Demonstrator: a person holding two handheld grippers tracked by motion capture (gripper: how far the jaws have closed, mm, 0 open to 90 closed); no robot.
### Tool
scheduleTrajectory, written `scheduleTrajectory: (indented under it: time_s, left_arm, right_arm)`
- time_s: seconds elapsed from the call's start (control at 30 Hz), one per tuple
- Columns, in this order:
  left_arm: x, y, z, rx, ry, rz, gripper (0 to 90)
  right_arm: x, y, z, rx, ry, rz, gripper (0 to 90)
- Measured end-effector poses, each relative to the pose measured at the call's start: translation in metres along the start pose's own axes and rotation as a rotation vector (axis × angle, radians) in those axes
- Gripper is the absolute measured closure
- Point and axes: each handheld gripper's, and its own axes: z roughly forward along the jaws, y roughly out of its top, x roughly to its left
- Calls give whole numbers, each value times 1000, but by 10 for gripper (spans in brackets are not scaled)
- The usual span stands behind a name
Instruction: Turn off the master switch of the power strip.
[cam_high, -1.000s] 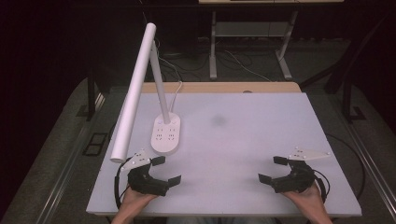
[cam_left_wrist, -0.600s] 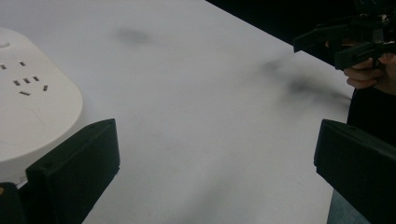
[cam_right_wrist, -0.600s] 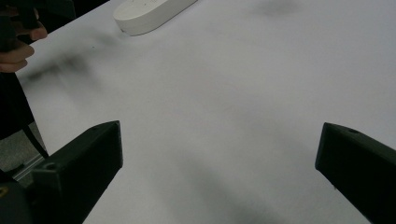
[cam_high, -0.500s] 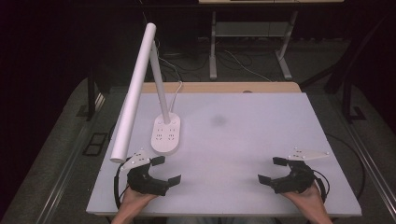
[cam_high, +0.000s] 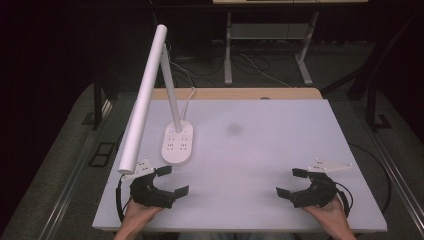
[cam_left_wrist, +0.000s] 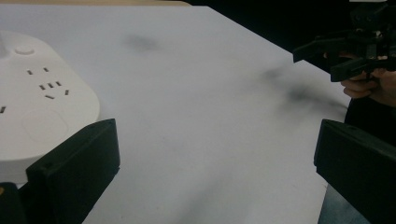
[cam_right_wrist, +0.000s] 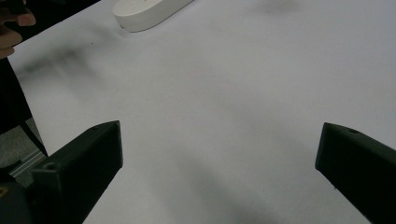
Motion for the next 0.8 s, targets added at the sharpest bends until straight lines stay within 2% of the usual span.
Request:
scheduleTrajectory:
  time_s: [0.27, 0.57, 0.8]
  left_arm:
    - [3, 5, -7, 15, 10, 1, 0]
    - [11, 11, -12, 30, 14, -26, 0]
    - [16, 16, -15, 50, 25, -25, 0]
  right_arm:
    - [-1, -1, -2, 1, -9, 6, 0]
    - [-1, -1, -1, 6, -12, 7, 0]
    - [-2, -1, -1, 1, -14, 4, 0]
